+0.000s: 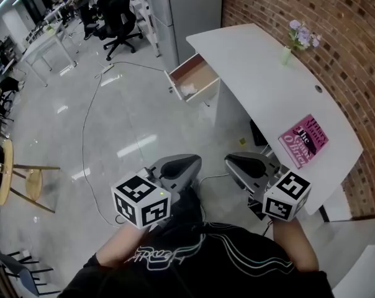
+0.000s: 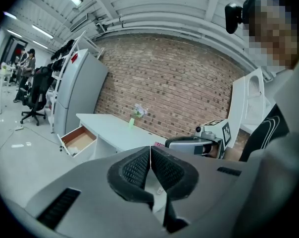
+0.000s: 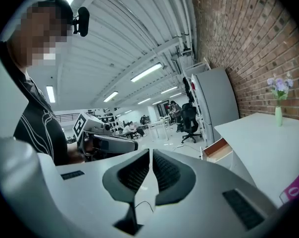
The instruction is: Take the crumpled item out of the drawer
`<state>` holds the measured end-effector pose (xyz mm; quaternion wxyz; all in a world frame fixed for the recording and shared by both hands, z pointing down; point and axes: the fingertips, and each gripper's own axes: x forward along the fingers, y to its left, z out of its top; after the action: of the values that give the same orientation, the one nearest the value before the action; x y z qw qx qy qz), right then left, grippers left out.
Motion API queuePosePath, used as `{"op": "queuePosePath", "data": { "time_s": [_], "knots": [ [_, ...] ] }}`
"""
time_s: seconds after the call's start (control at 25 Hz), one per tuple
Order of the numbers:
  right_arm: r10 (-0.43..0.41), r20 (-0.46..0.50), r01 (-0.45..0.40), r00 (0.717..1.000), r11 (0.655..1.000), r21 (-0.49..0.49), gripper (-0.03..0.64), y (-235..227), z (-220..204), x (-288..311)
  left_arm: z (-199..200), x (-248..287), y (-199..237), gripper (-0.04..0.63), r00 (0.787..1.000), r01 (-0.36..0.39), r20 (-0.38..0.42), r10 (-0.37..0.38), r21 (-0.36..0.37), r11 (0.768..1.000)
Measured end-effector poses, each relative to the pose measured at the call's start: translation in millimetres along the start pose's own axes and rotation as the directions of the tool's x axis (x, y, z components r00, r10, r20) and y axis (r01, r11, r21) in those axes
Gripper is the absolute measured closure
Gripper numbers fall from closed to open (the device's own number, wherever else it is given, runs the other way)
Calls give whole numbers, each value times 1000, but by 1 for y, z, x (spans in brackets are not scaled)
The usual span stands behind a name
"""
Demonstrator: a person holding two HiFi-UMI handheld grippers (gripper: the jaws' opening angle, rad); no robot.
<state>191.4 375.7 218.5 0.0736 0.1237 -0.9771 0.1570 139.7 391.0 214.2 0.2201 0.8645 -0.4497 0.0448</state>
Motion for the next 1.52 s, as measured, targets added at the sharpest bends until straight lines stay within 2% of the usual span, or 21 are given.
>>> {"op": "queuePosePath", "data": {
  "time_s": [0.24, 0.52, 0.64, 0.84, 1.08, 1.32, 1.52],
  "knots": [
    [-10, -38, 13, 999, 998, 68, 566, -81, 10, 88, 23, 48, 109, 571, 999, 12, -50, -14, -48, 999],
    [-47, -68, 56, 997, 990, 127, 566, -200, 41, 210, 73, 114, 266, 571, 992, 26, -123, -34, -66, 997],
    [-71, -92, 84, 993, 986, 144, 566, -244, 47, 256, 82, 138, 329, 571, 986, 30, -159, -40, -65, 997],
    [-93, -124, 112, 988, 981, 156, 566, -300, 48, 315, 81, 173, 419, 569, 975, 12, -221, -15, -18, 1000],
    [-103, -148, 125, 984, 981, 150, 566, -338, 41, 346, 66, 205, 477, 569, 958, -6, -286, 11, 16, 1000],
    [-99, -154, 121, 983, 983, 141, 566, -381, 42, 360, 53, 243, 518, 566, 927, -33, -370, 60, 79, 996],
    [-72, -139, 95, 988, 982, 166, 566, -425, 51, 377, 51, 282, 555, 554, 909, -14, -413, 58, 109, 994]
  ]
}}
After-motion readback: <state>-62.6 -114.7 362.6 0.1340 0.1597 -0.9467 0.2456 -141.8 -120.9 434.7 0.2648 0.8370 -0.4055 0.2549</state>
